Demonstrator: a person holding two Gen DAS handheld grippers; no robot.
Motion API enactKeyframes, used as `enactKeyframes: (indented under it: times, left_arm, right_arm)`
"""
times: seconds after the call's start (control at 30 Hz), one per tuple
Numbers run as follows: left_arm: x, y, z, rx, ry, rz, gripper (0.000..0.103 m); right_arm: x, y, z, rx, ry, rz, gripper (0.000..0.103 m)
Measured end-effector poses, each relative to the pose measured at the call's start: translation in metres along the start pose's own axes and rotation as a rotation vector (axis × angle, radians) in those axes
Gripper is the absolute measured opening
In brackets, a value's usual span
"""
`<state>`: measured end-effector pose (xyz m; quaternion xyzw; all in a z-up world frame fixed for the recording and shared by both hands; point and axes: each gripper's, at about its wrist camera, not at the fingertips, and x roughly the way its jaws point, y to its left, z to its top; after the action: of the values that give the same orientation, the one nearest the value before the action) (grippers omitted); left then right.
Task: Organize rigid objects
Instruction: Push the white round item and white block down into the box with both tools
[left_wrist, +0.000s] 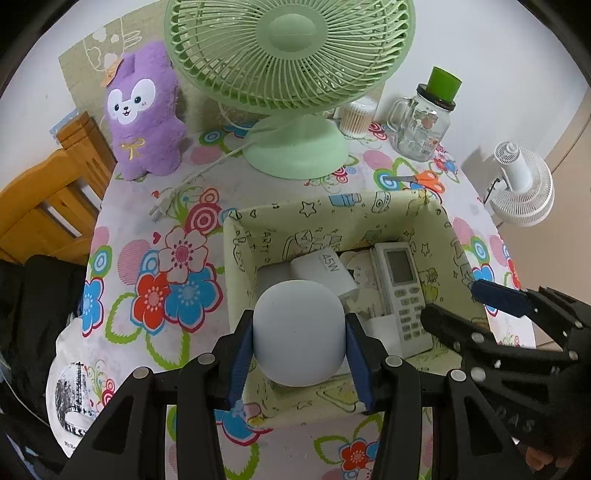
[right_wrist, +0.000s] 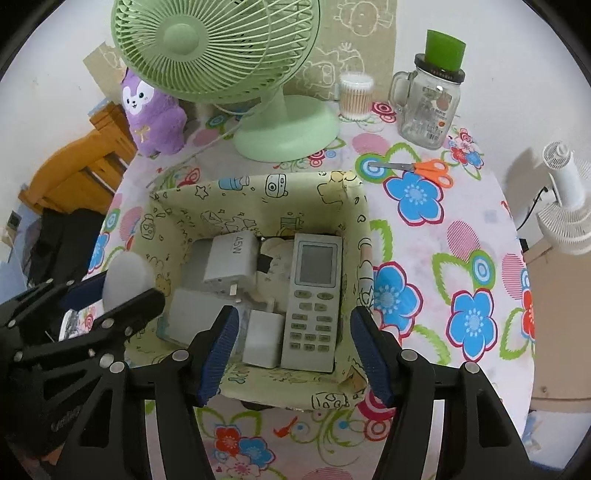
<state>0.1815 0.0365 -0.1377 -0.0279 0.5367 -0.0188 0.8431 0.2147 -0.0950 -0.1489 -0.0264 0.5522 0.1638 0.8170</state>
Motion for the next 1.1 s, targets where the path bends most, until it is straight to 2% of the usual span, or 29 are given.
enactKeyframes:
  times: [0.33, 0.73, 0.93, 1.1]
  left_arm:
    - [0.013, -0.005, 0.016, 0.016, 0.001, 0.013, 0.048]
    - [0.040, -0.009, 0.032, 0.022, 0.024, 0.049, 0.048]
    - [0.052, -0.007, 0.034, 0.006, 0.058, 0.085, 0.049]
    - [0.058, -0.006, 0.035, 0.000, 0.069, 0.084, 0.049]
  right_arm:
    - [-0.009, -0.001, 0.009, -0.032, -0.045, -0.071, 0.070]
    - [0.005, -0.015, 0.023, 0.003, -0.041, -0.085, 0.076]
    - [0.015, -0.017, 0.027, 0.007, -0.030, -0.084, 0.077]
    - [0.024, -0.018, 0.029, 0.007, -0.018, -0.088, 0.077]
